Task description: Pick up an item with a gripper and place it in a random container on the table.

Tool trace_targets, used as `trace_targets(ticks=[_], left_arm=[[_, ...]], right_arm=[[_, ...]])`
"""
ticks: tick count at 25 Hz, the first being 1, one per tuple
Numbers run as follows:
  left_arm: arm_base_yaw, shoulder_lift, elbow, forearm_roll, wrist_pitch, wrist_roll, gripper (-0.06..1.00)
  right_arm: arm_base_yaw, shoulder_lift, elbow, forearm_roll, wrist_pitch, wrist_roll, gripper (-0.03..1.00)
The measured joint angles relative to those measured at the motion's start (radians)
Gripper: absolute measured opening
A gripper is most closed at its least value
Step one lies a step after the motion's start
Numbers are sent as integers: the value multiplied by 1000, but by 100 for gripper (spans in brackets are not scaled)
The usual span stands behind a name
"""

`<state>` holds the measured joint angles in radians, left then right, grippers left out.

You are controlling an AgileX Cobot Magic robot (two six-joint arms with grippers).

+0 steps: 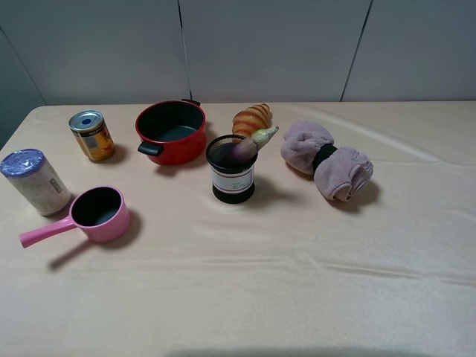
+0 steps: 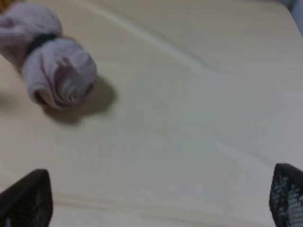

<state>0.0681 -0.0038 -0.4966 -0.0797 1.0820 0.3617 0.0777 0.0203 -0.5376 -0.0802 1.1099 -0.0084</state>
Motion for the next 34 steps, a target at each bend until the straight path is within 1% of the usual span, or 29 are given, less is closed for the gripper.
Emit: trace_targets(ticks=[5,8,10,34], left_arm=[[0,0,0,0,0,0,99],[0,0,0,0,0,0,99],[0,0,0,0,0,0,99],[0,0,0,0,0,0,99]], right_arm=[[0,-27,13,39,-31,-44,69],[0,-28,34,102,-66,-79,69],[0,-28,38,125,-73,-90,69],[0,-28,38,134,-78,-100,69]])
